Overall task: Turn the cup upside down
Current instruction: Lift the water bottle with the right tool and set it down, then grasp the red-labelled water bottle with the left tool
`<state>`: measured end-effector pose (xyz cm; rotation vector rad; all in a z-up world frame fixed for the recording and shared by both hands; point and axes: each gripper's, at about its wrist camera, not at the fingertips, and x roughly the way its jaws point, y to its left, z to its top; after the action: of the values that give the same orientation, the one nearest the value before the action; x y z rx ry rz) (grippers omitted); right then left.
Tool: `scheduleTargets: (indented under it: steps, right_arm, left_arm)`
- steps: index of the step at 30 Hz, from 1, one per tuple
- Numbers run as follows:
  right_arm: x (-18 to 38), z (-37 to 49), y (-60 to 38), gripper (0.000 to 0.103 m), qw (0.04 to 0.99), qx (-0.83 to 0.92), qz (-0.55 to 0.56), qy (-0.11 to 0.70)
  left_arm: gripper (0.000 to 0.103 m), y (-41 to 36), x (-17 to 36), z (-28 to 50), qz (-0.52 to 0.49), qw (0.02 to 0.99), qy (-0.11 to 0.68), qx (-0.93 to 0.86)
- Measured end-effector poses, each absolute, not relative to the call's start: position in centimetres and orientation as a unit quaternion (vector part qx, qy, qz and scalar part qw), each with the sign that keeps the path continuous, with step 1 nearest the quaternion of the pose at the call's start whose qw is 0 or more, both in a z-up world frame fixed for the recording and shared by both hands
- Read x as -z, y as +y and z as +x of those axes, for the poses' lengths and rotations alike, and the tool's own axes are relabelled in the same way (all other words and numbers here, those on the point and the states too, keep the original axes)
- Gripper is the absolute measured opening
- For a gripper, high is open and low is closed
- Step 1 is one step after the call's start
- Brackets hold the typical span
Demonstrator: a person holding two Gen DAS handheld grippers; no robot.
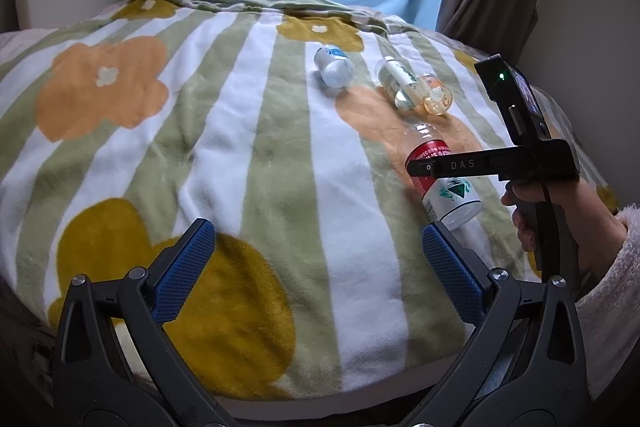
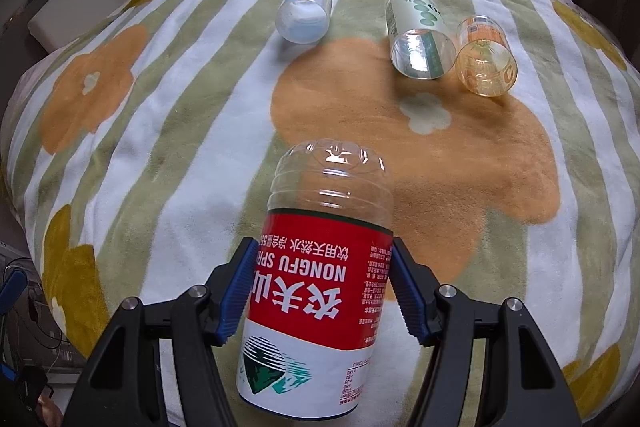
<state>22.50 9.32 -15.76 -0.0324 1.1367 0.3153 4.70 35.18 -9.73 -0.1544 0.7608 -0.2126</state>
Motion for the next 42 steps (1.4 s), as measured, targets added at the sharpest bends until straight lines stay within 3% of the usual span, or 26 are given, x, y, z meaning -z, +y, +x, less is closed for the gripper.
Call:
scheduleTargets:
  steps: [11, 13, 15, 20, 25, 32, 38, 42]
  right_arm:
    - [16.6, 23.1, 8.8, 0.062, 0.818, -0.162, 0.009, 0.551]
    - [16.4, 22.9, 8.4, 0.072, 0.815, -0.177, 0.029, 0.552]
    - [15.9, 22.5, 7.8, 0.094, 0.817, -0.19, 0.045, 0.543]
    - [13.6, 20.5, 5.1, 0.103, 0.836, -0.201, 0.053, 0.507]
    - [11.5, 17.7, 2.0, 0.103, 0.866, -0.21, 0.066, 0.448]
    - [9.4, 13.6, -0.9, 0.103, 0.909, -0.209, -0.006, 0.36]
    - [8.6, 9.4, -3.5, 0.103, 0.95, -0.191, -0.029, 0.245]
    - [9.1, 8.3, -4.6, 0.103, 0.955, -0.196, -0.012, 0.224]
  left_arm:
    - [0.103, 33.9, 9.2, 5.0, -0.064, 0.919, 0.377, 0.098]
    - [0.103, 33.6, 8.9, 5.0, -0.064, 0.92, 0.374, 0.096]
    - [0.103, 33.4, 8.7, 5.4, -0.065, 0.917, 0.383, 0.094]
    - [0.103, 32.1, 7.6, 6.7, -0.052, 0.913, 0.395, 0.086]
    - [0.103, 29.8, 5.8, 8.5, -0.036, 0.912, 0.398, 0.094]
    - [0.103, 24.6, 4.6, 13.4, 0.004, 0.895, 0.428, 0.126]
    - [0.103, 19.2, 7.2, 18.0, 0.035, 0.838, 0.518, 0.167]
    - [0.103, 17.4, 10.3, 21.6, 0.029, 0.783, 0.6, 0.164]
